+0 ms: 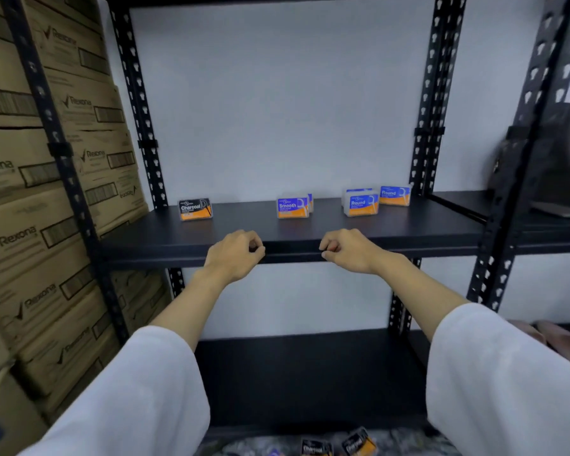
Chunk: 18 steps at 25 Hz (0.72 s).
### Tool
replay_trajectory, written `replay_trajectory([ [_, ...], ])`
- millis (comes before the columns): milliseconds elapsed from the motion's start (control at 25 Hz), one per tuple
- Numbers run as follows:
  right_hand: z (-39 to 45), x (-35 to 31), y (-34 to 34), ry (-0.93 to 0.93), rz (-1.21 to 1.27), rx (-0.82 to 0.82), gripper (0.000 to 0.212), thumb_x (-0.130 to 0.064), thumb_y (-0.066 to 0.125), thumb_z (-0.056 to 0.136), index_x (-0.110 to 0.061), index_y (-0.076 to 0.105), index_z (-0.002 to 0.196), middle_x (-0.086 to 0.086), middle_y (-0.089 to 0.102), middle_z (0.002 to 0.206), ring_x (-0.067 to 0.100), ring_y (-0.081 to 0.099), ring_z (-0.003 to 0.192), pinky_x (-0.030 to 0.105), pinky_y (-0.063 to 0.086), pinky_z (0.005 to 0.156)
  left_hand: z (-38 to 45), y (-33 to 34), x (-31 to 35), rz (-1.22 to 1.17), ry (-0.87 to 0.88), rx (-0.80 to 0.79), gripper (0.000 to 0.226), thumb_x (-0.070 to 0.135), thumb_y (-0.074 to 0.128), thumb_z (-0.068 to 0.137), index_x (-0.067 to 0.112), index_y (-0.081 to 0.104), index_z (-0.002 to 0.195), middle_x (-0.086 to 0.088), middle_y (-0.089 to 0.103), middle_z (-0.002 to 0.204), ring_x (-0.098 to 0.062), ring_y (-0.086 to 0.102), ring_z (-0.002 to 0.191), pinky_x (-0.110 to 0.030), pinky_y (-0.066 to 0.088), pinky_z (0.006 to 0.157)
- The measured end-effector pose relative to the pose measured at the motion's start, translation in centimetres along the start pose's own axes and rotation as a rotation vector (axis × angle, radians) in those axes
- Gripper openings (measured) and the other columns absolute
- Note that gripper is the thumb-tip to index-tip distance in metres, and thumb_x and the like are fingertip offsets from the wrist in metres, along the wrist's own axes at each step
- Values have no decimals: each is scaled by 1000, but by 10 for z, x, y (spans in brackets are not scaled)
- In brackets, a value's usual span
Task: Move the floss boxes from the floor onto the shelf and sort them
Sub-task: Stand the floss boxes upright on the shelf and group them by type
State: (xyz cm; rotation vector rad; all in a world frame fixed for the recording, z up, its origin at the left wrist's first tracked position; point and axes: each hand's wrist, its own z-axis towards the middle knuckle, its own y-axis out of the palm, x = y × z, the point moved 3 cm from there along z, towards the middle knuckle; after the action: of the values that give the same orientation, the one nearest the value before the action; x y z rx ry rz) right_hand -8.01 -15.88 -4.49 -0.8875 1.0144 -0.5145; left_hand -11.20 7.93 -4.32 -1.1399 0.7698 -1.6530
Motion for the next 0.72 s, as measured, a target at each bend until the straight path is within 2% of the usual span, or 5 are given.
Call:
replay_trajectory([
  [120,-34,12,17,110,-39,-139,23,-24,59,91,-13,63,112,2,61,102,19,57,95,28,45,85,-27,20,0,24,-51,-249,21,40,51,91,28,63,103,6,62,112,-19,56,105,-37,46,88],
  [360,-86,64,76,263,-124,-416,33,-34,59,91,-19,59,121,3,52,129,23,50,119,36,38,106,-68,103,-16,10,-117,-590,17,38,55,90,27,64,102,1,58,124,-21,55,113,-42,44,103],
  [480,-103,94,112,304,-98,-521,32,-33,59,92,-17,60,120,1,54,127,21,52,114,35,42,102,-88,156,-21,-23,-134,-725,19,35,58,90,17,62,92,0,59,105,-18,55,97,-32,44,96],
  [560,-110,119,140,337,-70,-575,32,-32,58,93,-16,59,120,1,54,124,19,52,109,32,44,96,-99,195,-24,-36,-122,-808,15,34,58,91,20,55,85,0,55,94,-18,50,86,-31,44,89],
  [720,-124,178,203,411,-45,-612,30,-30,60,91,-16,60,118,2,56,123,21,54,111,28,43,87,-124,277,-36,-31,-136,-942,15,35,59,88,23,67,86,7,65,112,-17,60,105,-39,46,101],
])
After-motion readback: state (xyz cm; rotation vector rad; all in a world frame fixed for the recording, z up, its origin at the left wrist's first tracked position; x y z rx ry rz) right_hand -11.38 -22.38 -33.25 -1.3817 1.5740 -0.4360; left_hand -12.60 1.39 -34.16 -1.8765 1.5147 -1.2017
